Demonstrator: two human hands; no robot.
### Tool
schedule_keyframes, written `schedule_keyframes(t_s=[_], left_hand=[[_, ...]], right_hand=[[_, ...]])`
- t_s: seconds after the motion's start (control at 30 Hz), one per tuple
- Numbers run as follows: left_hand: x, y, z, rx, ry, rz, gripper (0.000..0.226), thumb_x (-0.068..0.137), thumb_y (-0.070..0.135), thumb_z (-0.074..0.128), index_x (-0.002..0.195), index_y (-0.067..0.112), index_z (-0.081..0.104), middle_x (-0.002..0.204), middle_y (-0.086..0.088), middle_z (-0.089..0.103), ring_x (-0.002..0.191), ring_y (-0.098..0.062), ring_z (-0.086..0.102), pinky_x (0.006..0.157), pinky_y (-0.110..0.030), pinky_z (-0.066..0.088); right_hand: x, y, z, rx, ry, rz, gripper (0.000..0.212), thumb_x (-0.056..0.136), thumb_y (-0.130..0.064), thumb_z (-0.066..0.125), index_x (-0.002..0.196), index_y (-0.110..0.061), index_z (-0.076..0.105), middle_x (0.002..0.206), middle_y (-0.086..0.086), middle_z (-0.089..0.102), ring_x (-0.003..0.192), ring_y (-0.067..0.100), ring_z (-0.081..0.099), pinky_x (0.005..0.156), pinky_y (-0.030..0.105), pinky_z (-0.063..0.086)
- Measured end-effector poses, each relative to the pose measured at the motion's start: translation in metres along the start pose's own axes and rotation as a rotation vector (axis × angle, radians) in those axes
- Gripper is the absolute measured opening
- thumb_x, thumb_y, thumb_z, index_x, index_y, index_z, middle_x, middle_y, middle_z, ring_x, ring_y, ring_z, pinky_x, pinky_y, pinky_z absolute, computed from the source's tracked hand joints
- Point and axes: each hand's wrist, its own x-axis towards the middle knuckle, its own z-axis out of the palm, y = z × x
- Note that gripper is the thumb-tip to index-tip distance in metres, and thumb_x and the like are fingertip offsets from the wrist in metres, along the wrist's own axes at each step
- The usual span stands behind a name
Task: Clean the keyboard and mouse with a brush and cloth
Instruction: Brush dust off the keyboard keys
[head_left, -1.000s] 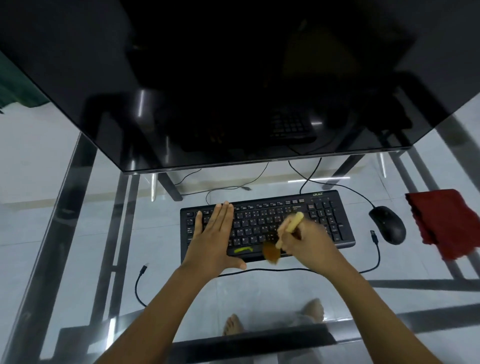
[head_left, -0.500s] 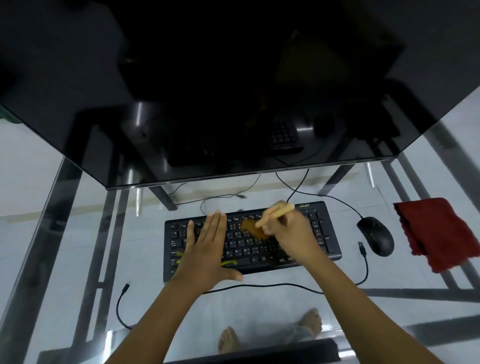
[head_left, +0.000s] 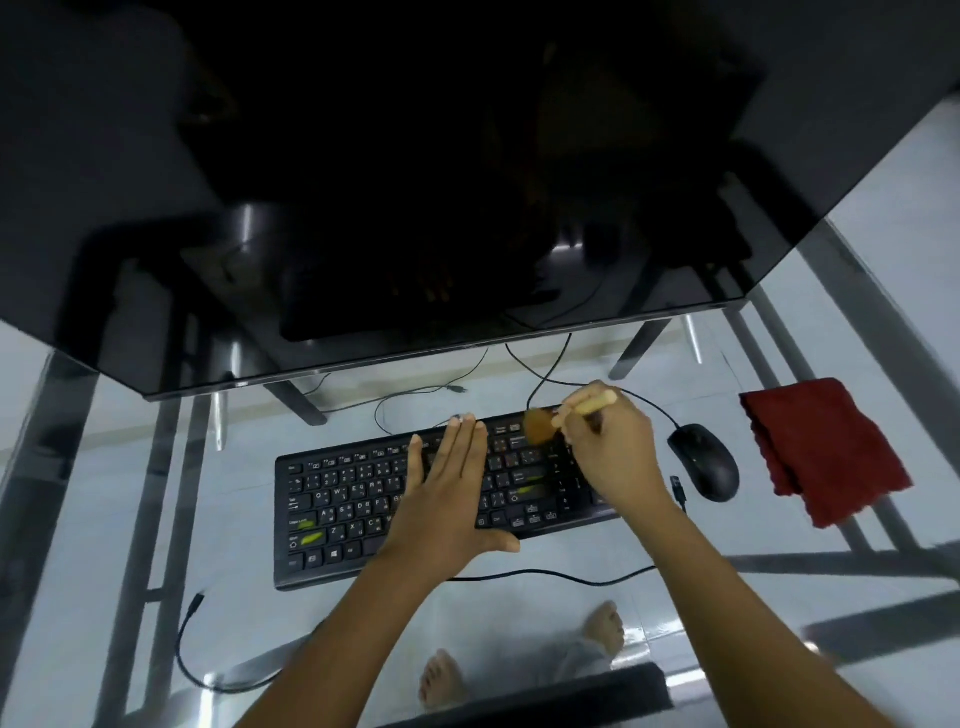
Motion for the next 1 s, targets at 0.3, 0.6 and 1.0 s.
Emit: schedule_keyframes(t_s=[0.3,0.6,1.0], left_hand=[[0.010,0.019,0.009,-0.012,-0.006,-0.011,0.120,0.073,0.075,0.053,0.151,0.017,-0.018,0.157,0.002,-0.026,0.142,-0.013,-0.027,0.115,-0.048,-0.017],[0.010,0.023,0.014,0.002,-0.048,-0.037,0.123,0.075,0.063,0.065,0.149,0.018,-0.023,0.156,0.004,-0.029,0.142,-0.014,-0.029,0.117,-0.051,-0.012],[0.012,0.025,0.016,-0.020,-0.042,-0.057,0.124,0.073,0.059,0.070,0.150,0.019,-0.020,0.156,0.005,-0.026,0.142,-0.012,-0.028,0.117,-0.048,-0.013]], right_hand=[[-0.010,0.027,-0.036,0.031,0.111,0.018,0.015,0.093,-0.006,0.058,0.084,-0.016,0.064,0.082,-0.004,0.070,0.074,0.010,0.068,0.071,0.021,0.055],[-0.032,0.048,-0.052,0.081,-0.049,0.055,0.013,0.093,-0.003,0.057,0.083,-0.008,0.064,0.079,0.003,0.072,0.073,0.013,0.069,0.069,0.019,0.057],[-0.025,0.039,-0.054,0.035,0.118,0.088,0.017,0.096,-0.008,0.053,0.083,-0.013,0.062,0.072,-0.001,0.068,0.065,0.012,0.067,0.060,0.008,0.048]])
